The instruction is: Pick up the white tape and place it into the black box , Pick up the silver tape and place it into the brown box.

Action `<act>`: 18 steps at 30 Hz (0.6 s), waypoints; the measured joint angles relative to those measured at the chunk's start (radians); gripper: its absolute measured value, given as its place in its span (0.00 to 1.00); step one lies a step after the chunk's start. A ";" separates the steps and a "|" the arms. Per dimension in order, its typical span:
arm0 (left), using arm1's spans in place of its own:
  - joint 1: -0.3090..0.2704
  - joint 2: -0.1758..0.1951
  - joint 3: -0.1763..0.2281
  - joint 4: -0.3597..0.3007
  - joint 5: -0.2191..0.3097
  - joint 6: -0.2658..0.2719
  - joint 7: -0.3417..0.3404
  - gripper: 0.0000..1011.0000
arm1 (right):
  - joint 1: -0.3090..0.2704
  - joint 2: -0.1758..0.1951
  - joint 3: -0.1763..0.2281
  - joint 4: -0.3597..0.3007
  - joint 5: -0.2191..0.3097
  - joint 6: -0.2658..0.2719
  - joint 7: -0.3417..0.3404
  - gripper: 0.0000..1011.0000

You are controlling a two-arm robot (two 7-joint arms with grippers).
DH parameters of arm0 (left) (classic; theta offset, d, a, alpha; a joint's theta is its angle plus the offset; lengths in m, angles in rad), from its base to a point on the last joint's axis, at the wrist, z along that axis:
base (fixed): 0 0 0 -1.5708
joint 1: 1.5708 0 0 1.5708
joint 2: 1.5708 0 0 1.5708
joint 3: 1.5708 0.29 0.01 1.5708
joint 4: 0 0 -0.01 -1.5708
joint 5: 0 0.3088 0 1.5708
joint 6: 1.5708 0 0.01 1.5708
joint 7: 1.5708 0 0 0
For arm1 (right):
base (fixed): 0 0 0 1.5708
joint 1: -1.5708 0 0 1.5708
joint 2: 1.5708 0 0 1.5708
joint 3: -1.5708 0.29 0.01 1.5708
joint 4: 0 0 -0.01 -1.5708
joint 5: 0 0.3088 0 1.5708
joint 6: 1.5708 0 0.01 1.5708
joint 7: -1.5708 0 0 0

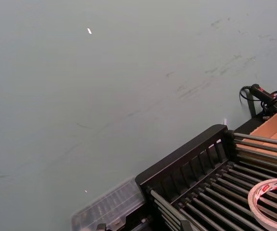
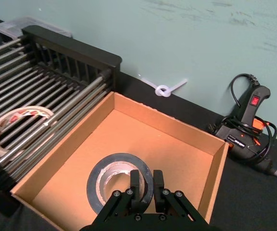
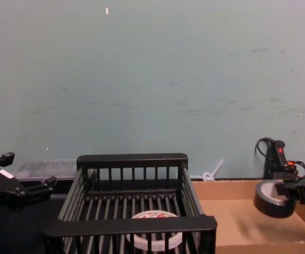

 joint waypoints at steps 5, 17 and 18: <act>0.000 0.000 0.000 0.000 0.000 0.000 0.000 0.99 | 0.015 -0.022 0.005 0.037 -0.018 -0.006 -0.005 0.17; 0.000 0.000 0.000 0.000 0.000 0.000 0.000 0.99 | 0.016 -0.030 0.008 0.045 -0.030 -0.012 -0.010 0.17; 0.000 0.000 0.000 0.000 0.000 0.000 0.000 0.99 | 0.016 -0.030 0.008 0.045 -0.030 -0.012 -0.010 0.17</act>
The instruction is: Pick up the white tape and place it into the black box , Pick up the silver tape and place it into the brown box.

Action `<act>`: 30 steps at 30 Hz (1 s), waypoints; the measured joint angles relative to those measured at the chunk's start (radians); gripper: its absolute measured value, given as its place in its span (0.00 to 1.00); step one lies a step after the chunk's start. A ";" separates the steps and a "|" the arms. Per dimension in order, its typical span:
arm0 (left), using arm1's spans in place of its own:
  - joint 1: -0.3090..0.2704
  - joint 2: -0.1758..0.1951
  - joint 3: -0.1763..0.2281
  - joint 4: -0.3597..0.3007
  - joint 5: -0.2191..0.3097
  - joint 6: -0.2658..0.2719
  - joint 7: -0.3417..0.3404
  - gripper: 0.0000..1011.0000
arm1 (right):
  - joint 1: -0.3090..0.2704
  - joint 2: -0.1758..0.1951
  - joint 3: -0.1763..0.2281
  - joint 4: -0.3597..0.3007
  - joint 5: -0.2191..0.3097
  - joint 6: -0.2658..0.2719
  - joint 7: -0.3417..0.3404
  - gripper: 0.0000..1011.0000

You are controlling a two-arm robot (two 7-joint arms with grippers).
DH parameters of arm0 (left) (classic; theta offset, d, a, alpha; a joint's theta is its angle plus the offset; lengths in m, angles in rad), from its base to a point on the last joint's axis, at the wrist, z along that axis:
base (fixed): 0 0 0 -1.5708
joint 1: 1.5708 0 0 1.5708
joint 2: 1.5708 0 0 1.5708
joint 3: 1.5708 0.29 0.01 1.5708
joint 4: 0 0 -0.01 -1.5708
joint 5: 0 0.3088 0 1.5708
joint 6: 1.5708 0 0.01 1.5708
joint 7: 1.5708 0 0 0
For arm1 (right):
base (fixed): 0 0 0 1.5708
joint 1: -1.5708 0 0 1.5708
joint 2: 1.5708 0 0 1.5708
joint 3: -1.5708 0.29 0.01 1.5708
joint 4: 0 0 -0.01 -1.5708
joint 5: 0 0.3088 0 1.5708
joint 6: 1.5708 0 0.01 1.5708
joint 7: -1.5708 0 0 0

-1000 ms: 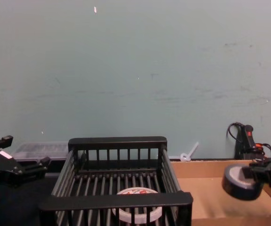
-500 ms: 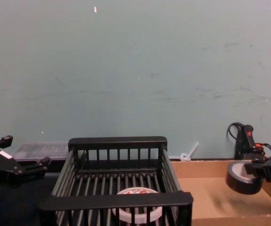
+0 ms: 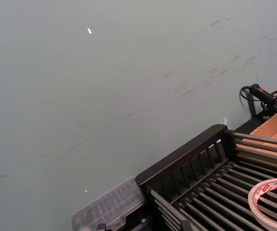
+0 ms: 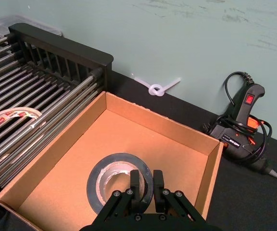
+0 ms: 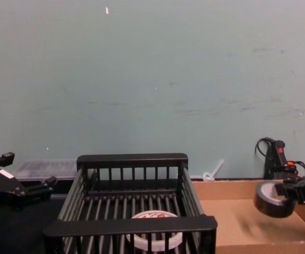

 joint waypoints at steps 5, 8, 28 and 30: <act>0.000 0.000 0.000 0.000 0.000 0.000 0.000 0.99 | 0.000 0.001 -0.001 -0.001 0.002 0.001 0.000 0.17; 0.000 0.000 0.000 0.000 0.000 0.000 0.000 0.99 | 0.000 0.001 -0.001 -0.002 0.002 0.002 0.001 0.21; 0.000 0.000 0.000 0.000 0.000 0.000 0.000 0.99 | -0.001 0.003 -0.002 -0.004 0.005 0.004 0.003 0.83; 0.000 0.000 0.000 0.000 0.000 0.000 0.000 0.99 | -0.001 0.003 -0.002 -0.004 0.005 0.004 0.003 0.88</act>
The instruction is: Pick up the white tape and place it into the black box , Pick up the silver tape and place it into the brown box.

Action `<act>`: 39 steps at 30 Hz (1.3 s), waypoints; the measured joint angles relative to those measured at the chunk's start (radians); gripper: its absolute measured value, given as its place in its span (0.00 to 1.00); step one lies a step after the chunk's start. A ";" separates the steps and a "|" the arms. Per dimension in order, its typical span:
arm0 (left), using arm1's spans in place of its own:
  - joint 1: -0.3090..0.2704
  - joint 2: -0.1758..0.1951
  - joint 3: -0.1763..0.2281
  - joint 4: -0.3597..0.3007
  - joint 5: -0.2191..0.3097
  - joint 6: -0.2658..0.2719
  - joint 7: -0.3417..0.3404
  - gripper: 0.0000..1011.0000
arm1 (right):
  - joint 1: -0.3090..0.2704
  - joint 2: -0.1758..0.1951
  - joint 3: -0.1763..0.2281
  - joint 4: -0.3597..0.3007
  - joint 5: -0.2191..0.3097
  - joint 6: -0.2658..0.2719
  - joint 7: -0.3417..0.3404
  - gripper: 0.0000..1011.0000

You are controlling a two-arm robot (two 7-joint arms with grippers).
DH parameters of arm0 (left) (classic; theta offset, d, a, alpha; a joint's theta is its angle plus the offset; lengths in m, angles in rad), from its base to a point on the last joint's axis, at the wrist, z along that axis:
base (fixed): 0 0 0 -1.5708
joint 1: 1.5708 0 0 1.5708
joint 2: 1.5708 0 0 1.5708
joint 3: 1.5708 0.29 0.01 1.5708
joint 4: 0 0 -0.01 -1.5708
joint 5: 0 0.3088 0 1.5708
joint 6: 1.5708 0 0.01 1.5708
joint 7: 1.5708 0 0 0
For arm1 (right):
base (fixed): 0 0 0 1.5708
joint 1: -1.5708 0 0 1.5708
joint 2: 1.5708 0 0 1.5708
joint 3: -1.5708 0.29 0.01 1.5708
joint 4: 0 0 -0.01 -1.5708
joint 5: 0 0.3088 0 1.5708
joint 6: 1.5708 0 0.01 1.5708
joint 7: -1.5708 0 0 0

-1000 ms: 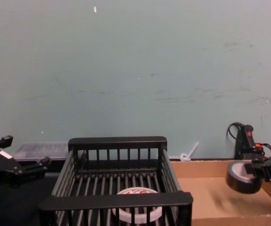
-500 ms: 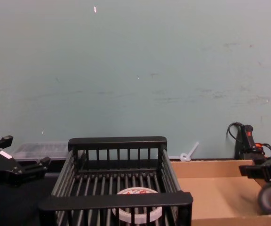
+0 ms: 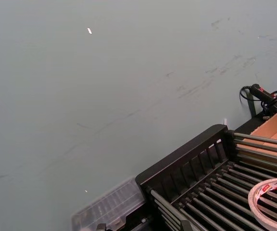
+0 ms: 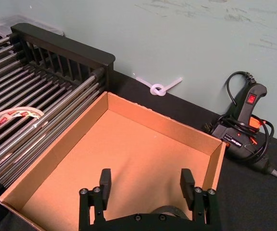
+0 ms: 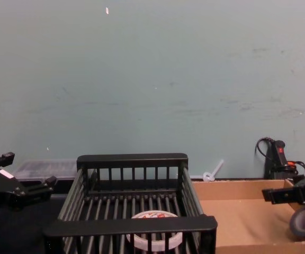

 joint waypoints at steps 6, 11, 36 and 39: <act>0.000 0.000 0.000 0.000 0.000 0.000 0.000 0.99 | 0.000 0.000 0.000 0.000 0.000 0.000 0.000 0.99; 0.000 0.000 0.000 0.000 0.000 0.000 0.000 0.99 | 0.000 0.000 0.000 0.000 0.000 0.000 0.000 0.99; 0.000 0.000 0.000 0.000 0.000 0.000 0.000 0.99 | -0.114 -0.034 0.105 -0.122 -0.054 -0.119 -0.120 0.99; 0.000 0.000 0.000 0.000 0.000 0.000 0.000 0.99 | -0.159 -0.041 0.124 -0.157 -0.075 -0.165 -0.162 0.99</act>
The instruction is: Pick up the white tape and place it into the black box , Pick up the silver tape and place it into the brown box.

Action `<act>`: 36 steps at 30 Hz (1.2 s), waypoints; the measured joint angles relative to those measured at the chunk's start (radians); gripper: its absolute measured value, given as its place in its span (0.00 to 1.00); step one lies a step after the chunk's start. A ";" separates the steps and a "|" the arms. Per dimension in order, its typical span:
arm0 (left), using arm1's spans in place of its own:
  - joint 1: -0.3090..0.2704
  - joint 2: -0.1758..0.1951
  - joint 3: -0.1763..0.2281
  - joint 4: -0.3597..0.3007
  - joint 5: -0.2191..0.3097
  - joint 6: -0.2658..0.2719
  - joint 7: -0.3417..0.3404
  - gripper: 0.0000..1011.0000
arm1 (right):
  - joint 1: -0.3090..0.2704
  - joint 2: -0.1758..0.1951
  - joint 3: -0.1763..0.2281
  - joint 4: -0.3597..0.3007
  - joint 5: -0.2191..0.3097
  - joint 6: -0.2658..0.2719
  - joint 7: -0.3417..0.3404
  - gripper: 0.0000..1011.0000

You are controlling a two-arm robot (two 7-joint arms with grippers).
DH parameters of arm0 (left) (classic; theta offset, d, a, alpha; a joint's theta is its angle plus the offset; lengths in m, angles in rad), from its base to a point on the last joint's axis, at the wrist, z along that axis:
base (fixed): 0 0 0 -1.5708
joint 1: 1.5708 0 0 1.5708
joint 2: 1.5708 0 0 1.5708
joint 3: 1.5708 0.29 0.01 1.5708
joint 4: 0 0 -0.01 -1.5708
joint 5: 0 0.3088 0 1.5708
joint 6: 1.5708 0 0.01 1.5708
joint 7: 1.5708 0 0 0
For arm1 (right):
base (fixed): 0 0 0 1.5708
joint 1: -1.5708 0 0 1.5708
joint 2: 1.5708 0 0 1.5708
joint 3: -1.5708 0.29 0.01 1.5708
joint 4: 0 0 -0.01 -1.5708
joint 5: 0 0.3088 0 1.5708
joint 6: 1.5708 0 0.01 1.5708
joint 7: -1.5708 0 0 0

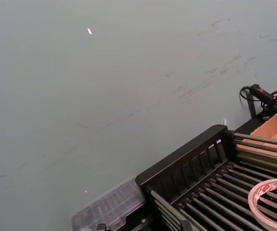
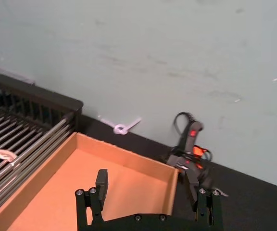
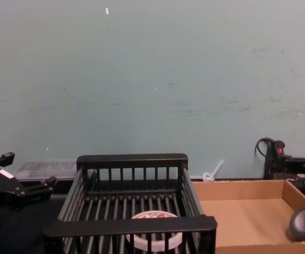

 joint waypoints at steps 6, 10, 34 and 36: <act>0.000 0.000 0.000 0.000 0.000 0.000 0.000 0.99 | -0.084 -0.021 0.032 -0.046 -0.031 -0.071 -0.063 0.99; 0.000 0.000 0.000 0.000 0.000 0.000 0.000 0.99 | -0.136 -0.037 0.040 -0.062 -0.058 -0.116 -0.097 0.99; 0.000 0.000 0.000 0.000 0.000 0.000 0.000 0.99 | -0.191 -0.105 0.046 -0.009 -0.170 -0.227 -0.184 0.99; 0.000 0.000 0.000 0.000 0.000 0.000 0.000 0.99 | -0.191 -0.104 0.045 -0.009 -0.170 -0.227 -0.183 0.99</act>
